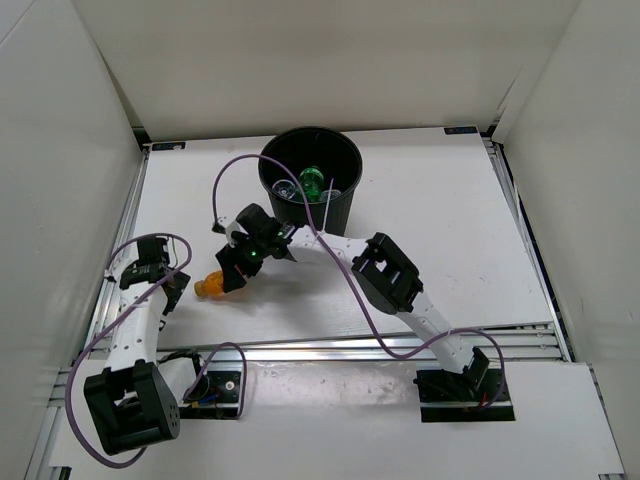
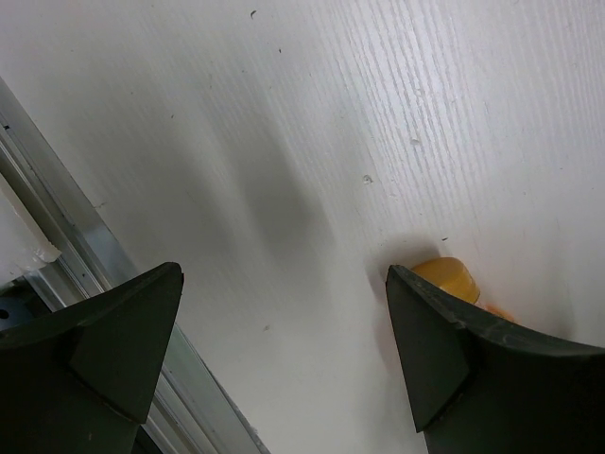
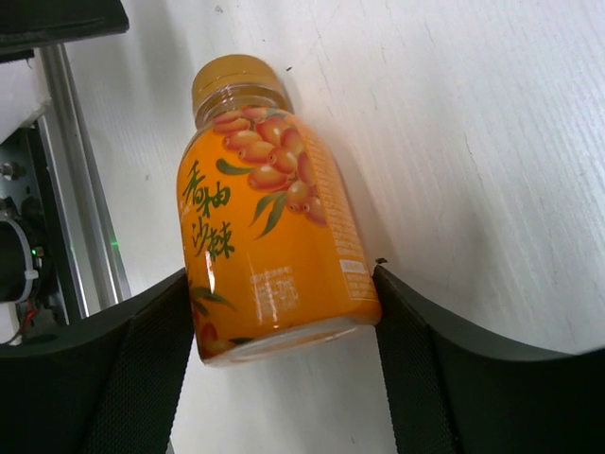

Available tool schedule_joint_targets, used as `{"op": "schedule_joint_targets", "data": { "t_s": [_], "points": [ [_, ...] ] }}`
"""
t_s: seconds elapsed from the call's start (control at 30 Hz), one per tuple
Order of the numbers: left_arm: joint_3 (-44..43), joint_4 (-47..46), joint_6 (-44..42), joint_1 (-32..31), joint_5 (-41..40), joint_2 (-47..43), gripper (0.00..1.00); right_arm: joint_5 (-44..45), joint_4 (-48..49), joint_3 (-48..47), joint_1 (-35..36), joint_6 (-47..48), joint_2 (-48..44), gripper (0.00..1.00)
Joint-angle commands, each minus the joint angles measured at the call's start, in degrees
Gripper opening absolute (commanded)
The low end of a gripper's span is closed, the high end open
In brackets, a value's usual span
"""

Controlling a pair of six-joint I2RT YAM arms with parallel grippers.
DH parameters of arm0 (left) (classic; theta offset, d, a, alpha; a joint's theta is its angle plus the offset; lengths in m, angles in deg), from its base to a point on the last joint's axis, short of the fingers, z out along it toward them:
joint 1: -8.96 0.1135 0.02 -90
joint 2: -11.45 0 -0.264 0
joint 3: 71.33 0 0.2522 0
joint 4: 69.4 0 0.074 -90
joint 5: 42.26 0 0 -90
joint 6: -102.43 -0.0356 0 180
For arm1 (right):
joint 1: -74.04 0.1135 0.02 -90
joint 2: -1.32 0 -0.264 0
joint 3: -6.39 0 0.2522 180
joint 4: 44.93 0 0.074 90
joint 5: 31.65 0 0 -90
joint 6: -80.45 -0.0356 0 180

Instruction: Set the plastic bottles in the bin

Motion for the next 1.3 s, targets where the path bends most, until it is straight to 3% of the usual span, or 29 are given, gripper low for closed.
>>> {"op": "schedule_joint_targets", "data": {
  "t_s": [0.0, 0.03, 0.23, 0.43, 0.57, 0.67, 0.93, 1.17, 1.27],
  "points": [
    [0.2, -0.8, -0.7, -0.3, -1.3, -0.8, 1.0, -1.8, 3.4, -0.9, 0.1, 1.1, -0.8, 0.71],
    [0.2, -0.8, -0.7, -0.3, -1.3, -0.8, 1.0, -2.4, 3.4, -0.9, 0.1, 1.1, -0.8, 0.64],
    [0.2, -0.8, -0.7, -0.3, -1.3, -0.8, 1.0, -2.4, 3.4, 0.4, 0.1, 1.1, -1.3, 0.45],
    [0.2, -0.8, -0.7, -0.3, -1.3, -1.4, 1.0, -3.0, 3.4, 3.1, 0.1, 1.1, -3.0, 0.17],
    [0.2, -0.2, -0.7, -0.3, -1.3, -1.9, 1.0, -3.0, 2.1, 5.6, 0.1, 2.2, -5.9, 0.06],
    [-0.3, 0.3, -0.2, -0.3, -1.3, -3.8, 1.0, -1.8, 0.6, 8.0, 0.1, 3.3, -9.1, 0.0],
    [0.2, 0.8, 0.9, -0.3, -0.8, -8.4, 1.0, 4.0, -5.2, 11.9, 0.1, 7.4, -18.9, 0.0],
    [0.2, 2.4, 2.7, -2.2, -2.0, -13.2, 1.0, 8.4, -13.2, 9.8, 1.2, 7.4, -30.0, 0.0],
    [0.2, 2.9, 3.2, -5.3, -2.5, -14.5, 1.0, 15.2, -15.5, 7.6, 1.7, 7.4, -35.4, 0.0]
  ]
}}
